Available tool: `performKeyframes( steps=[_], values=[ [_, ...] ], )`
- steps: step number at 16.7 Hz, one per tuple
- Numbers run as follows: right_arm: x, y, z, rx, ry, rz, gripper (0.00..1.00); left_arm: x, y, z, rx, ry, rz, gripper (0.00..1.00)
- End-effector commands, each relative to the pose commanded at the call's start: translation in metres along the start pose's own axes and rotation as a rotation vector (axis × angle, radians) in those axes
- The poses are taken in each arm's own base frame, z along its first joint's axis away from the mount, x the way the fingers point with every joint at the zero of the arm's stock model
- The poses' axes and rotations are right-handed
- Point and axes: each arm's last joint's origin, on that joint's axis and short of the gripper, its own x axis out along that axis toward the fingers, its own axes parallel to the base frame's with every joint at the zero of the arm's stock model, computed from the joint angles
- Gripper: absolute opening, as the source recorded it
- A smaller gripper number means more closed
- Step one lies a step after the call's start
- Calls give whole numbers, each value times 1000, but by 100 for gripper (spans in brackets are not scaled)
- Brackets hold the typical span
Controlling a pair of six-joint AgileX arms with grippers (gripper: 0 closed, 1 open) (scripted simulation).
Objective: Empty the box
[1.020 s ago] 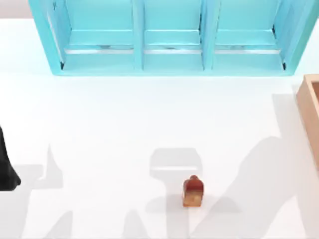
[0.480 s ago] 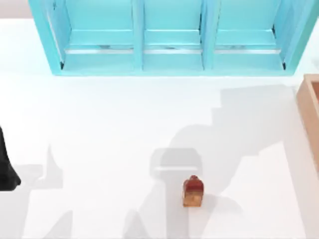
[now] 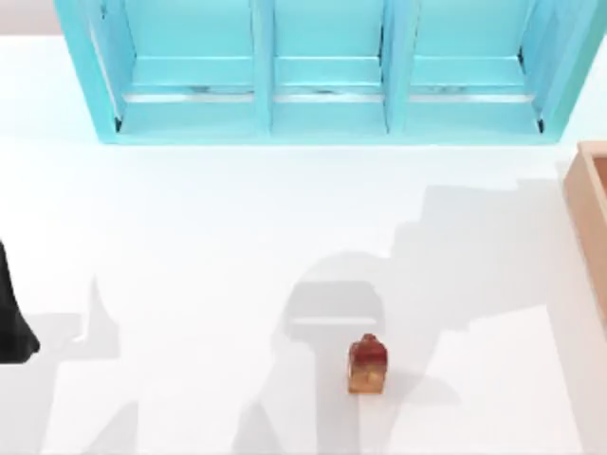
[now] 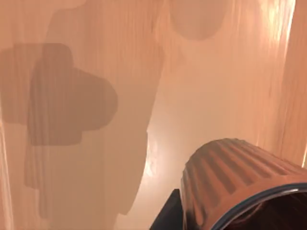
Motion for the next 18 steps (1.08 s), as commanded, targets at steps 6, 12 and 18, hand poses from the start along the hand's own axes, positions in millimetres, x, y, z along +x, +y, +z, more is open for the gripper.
performKeyframes(
  steps=[6, 12, 18],
  values=[
    [-10, -14, -17, 39, 82, 18, 0, 0, 0, 0, 0, 0, 0, 100],
    [-6, -2, -7, 32, 73, 18, 0, 0, 0, 0, 0, 0, 0, 100],
    [-9, 109, 46, -9, -86, 7, 0, 0, 0, 0, 0, 0, 0, 100]
  ],
)
